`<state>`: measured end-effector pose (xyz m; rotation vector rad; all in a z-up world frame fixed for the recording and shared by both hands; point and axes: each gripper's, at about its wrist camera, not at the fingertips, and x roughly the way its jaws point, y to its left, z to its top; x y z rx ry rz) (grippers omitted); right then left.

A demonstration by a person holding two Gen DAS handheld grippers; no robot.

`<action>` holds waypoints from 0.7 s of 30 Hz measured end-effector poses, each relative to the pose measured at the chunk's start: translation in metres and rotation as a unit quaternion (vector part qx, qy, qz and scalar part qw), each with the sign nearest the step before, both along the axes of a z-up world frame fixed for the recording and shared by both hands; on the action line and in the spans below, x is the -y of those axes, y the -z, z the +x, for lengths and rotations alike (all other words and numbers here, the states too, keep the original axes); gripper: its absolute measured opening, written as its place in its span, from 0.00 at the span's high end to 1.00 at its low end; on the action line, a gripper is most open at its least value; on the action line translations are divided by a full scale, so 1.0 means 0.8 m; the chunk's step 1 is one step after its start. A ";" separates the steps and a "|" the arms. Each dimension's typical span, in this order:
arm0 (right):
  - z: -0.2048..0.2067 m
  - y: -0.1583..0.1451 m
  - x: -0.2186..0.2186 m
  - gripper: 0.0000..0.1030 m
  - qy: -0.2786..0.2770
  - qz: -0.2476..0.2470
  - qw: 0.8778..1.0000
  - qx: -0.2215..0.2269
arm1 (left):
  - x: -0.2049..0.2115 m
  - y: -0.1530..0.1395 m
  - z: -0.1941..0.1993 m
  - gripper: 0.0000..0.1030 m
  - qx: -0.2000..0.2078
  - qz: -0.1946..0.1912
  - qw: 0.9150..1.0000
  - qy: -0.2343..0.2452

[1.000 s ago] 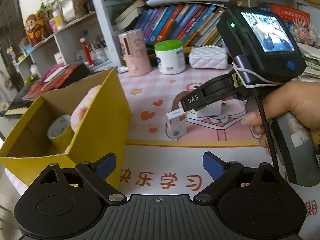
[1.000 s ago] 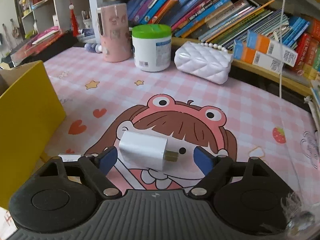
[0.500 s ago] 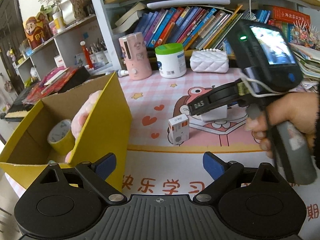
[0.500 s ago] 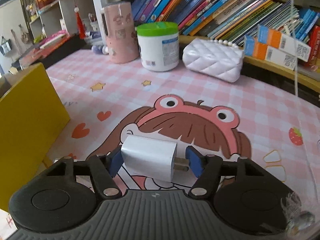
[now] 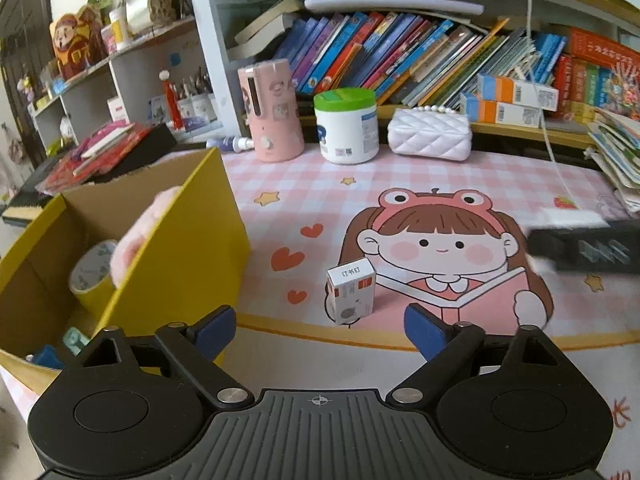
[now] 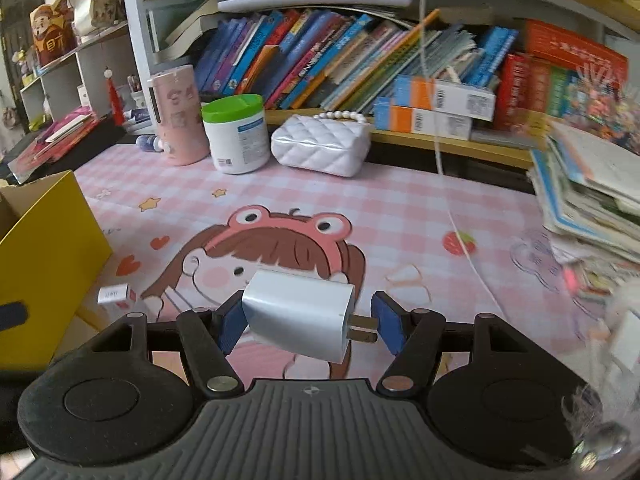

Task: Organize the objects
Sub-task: 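Grasp the small white staple box with the left gripper while the right holds the plug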

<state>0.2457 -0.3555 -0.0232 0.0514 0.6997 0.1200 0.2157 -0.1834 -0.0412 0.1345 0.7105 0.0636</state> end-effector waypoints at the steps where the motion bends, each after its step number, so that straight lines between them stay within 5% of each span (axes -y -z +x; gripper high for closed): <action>1: -0.007 0.000 0.000 0.38 0.003 -0.001 1.000 0.001 | 0.001 0.003 0.005 0.15 -0.002 -0.001 1.000 -0.004; 7: -0.034 0.003 0.002 0.38 0.001 -0.012 1.000 0.002 | 0.009 0.014 0.032 0.26 -0.007 -0.015 1.000 -0.015; 17: -0.047 0.004 0.008 0.38 0.004 -0.021 1.000 0.001 | 0.017 0.039 0.060 0.68 -0.024 -0.019 0.999 -0.023; 21: -0.050 0.006 0.006 0.38 0.005 -0.026 1.000 -0.004 | 0.018 0.038 0.057 0.72 -0.022 -0.008 1.000 -0.011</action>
